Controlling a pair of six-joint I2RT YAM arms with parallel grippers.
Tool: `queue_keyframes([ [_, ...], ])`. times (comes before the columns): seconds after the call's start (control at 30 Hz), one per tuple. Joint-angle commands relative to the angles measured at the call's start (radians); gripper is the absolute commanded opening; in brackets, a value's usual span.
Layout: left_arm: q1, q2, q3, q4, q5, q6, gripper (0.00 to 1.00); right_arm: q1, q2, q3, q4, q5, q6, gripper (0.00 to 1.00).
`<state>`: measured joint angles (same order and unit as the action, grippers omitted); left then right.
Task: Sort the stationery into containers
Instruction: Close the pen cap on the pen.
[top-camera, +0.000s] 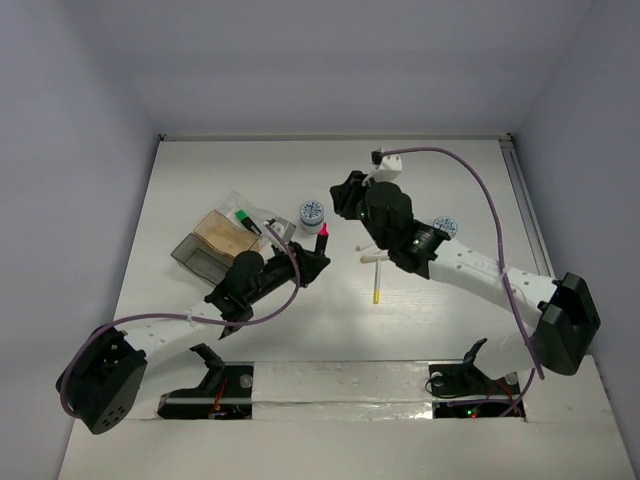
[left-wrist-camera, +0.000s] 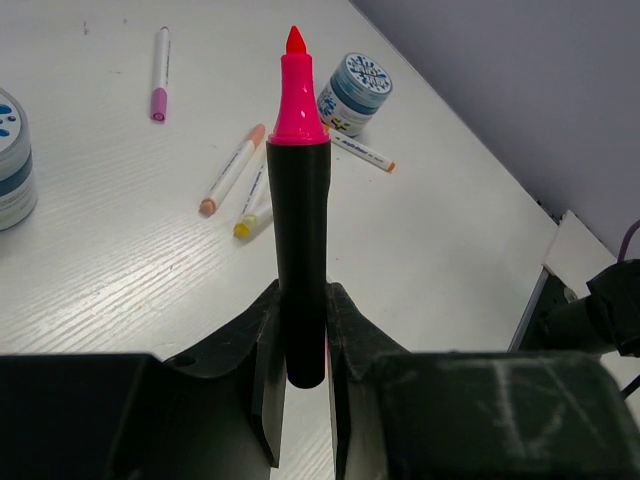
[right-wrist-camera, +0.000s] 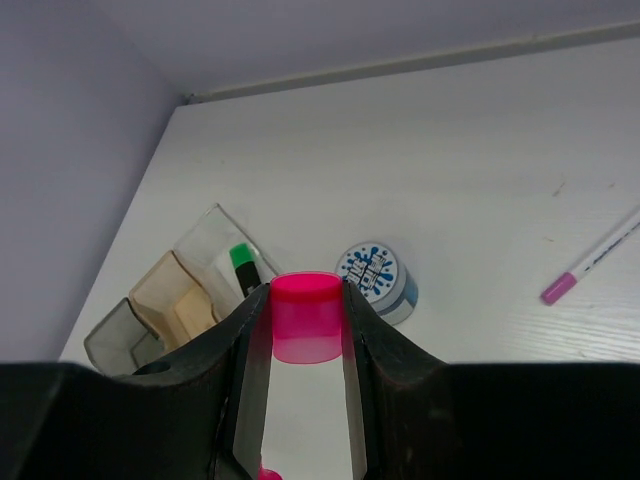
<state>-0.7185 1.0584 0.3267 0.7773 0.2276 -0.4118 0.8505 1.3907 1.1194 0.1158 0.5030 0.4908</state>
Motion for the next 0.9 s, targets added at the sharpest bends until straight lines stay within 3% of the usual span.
queue_keyframes([
  [0.0,-0.004,-0.009,0.034,0.074,-0.014,0.014,0.0,0.018,0.021,0.04,0.116,-0.037,0.051,0.06],
  [0.87,-0.004,-0.063,0.041,-0.012,-0.162,0.036,0.0,0.108,0.102,0.048,0.093,-0.043,0.068,0.06],
])
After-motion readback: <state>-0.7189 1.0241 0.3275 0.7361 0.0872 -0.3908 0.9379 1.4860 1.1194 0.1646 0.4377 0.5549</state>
